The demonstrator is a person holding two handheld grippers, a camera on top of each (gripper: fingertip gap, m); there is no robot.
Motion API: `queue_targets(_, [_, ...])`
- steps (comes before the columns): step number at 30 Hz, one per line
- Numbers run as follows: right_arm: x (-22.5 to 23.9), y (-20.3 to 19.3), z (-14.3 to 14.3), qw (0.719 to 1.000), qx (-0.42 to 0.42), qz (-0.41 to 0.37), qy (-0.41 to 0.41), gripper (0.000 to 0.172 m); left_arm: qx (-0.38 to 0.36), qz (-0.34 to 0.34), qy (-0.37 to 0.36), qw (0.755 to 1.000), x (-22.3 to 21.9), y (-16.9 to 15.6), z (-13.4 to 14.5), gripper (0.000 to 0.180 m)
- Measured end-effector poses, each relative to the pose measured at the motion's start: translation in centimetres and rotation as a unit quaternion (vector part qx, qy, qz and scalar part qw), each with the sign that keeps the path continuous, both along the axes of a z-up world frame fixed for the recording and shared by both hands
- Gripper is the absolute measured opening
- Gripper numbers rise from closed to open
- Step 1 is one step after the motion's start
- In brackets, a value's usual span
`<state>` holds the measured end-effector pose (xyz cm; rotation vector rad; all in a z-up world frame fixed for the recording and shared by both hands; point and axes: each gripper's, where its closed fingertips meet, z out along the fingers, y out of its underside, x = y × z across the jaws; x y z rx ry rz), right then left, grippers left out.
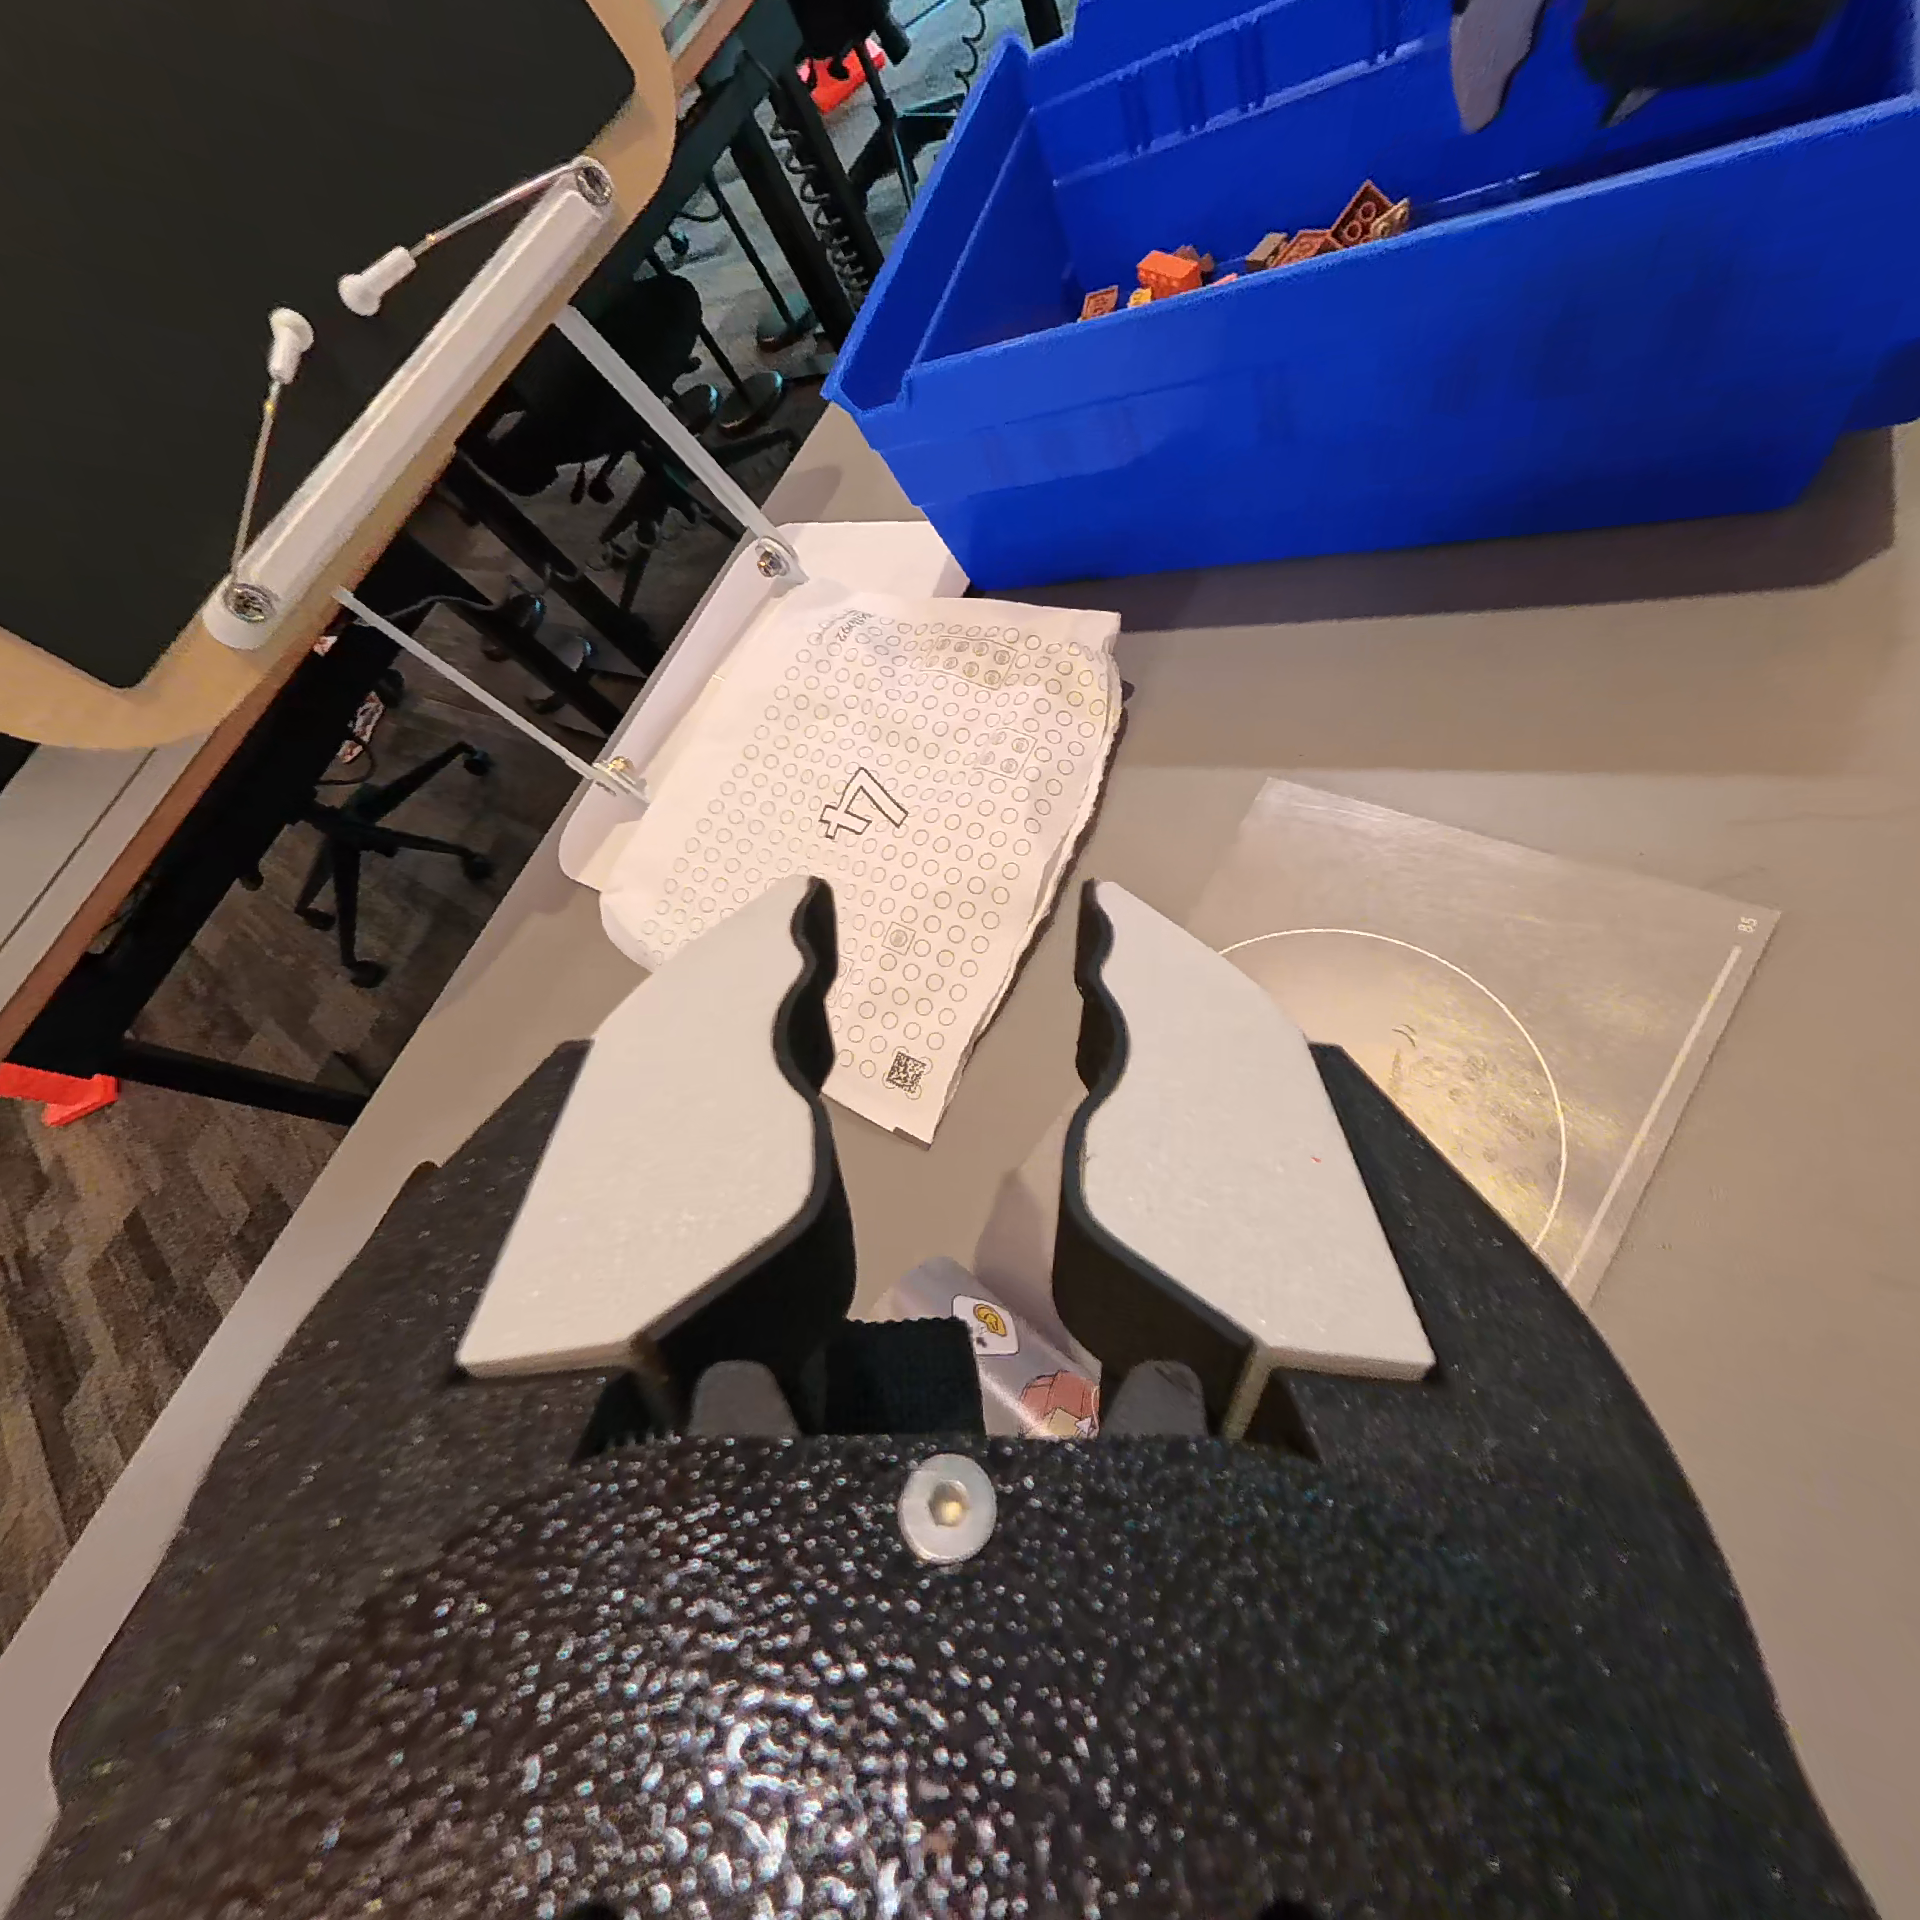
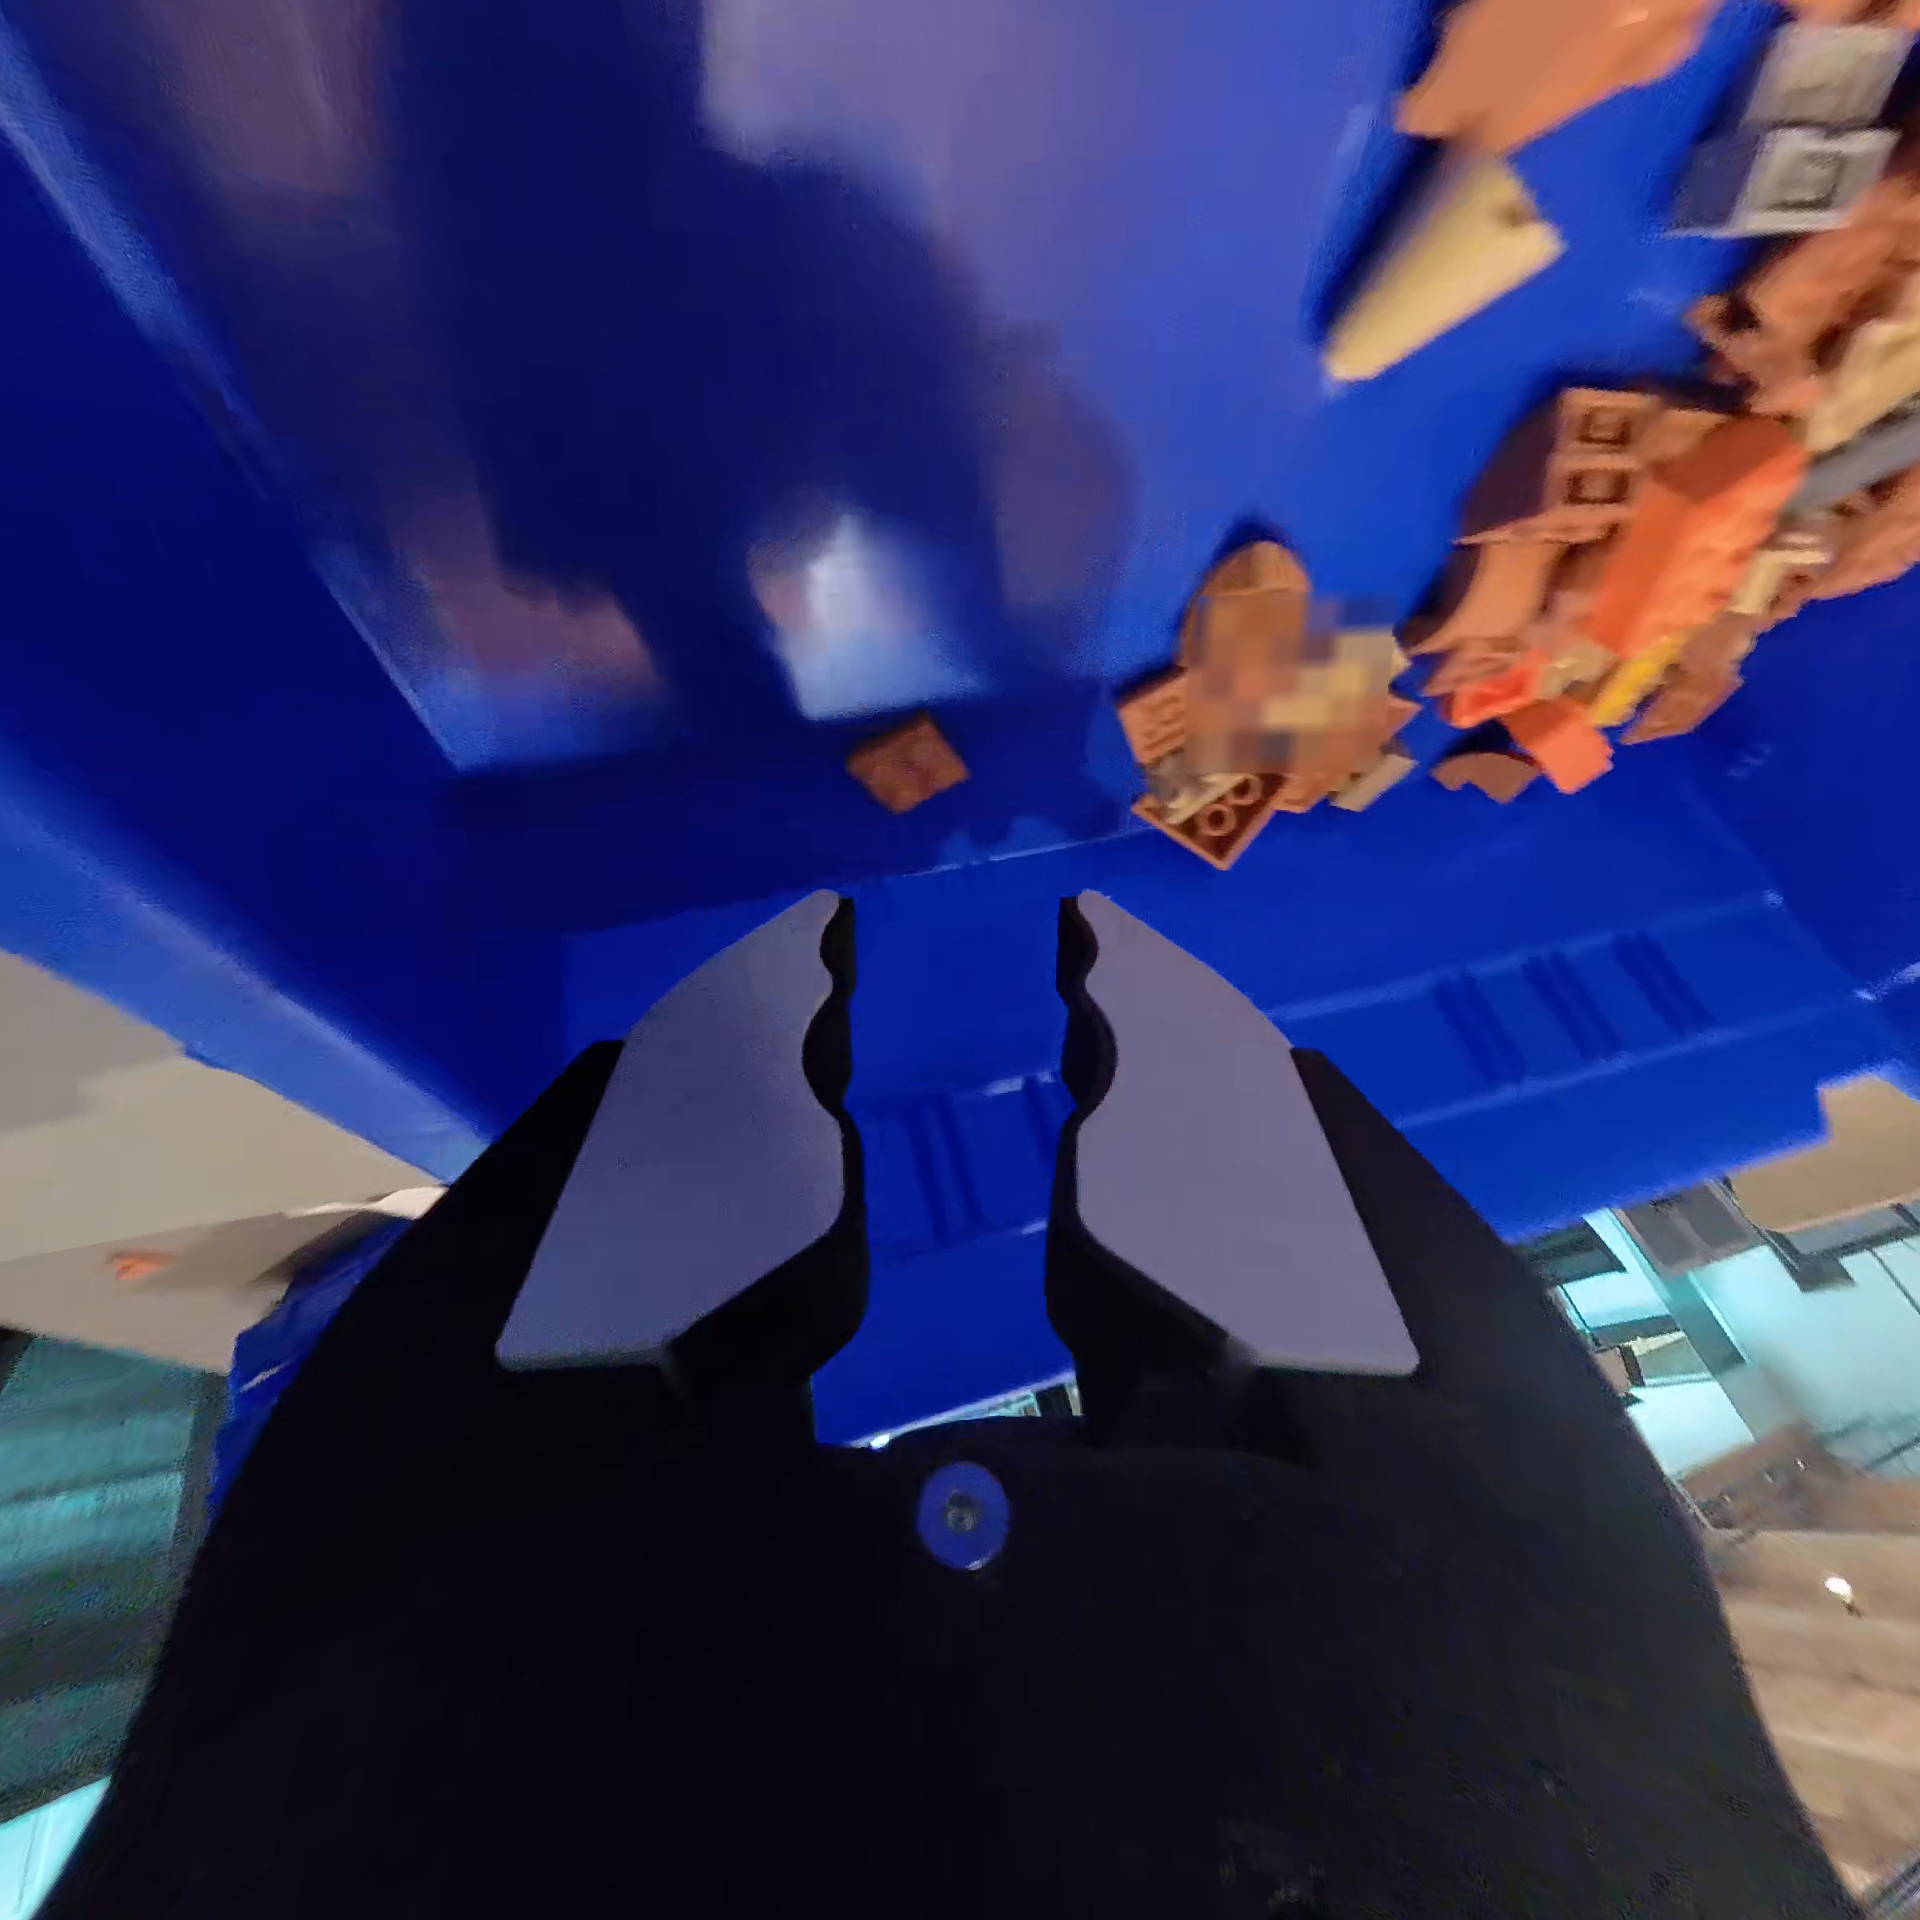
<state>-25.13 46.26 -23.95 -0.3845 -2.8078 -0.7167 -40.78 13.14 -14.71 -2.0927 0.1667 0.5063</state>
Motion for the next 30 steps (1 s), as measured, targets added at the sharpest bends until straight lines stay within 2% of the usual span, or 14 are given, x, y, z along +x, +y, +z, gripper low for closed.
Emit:
queue_targets(3, [1.4, 0.2, -1.1, 0.999, 0.022, -0.005, -0.041, 0.041, -0.003, -0.004, 0.002, 1.0, 0.2, 0.3, -0.1, 0.044])
queue_targets(6, [0.7, 0.6, -1.7, 0.998, 0.06, 0.015, -0.034, 0.04, -0.006, -0.01, 0.008, 1.0, 0.7, 0.5, -0.1, 0.044])
queue_targets(9, [-0.4, 0.8, -1.5, 0.997, 0.076, 0.022, -0.018, 0.048, -0.008, -0.012, 0.009, 1.0, 0.9, 0.7, -0.1, 0.044])
queue_targets(17, [-2.7, 0.0, -1.4, 0.999, 0.044, 0.011, 0.003, 0.048, -0.014, -0.015, 0.005, 1.0, 1.0, 0.9, -0.7, 0.044])
queue_targets(22, [-6.4, 0.0, -0.9, 0.995, 0.012, -0.02, 0.095, 0.047, -0.018, -0.015, 0.002, 1.0, 1.0, 1.0, -1.1, 0.044])
queue_targets(26, [-5.7, 0.4, -0.2, 0.996, -0.006, -0.027, 0.081, 0.048, -0.021, -0.017, 0.0, 1.0, 1.1, 1.1, -1.3, 0.044])
queue_targets(30, [-3.7, -1.1, -1.2, 0.996, -0.069, -0.041, 0.028, 0.049, -0.026, -0.019, -0.003, 0.999, 1.1, 1.3, -1.7, 0.044])
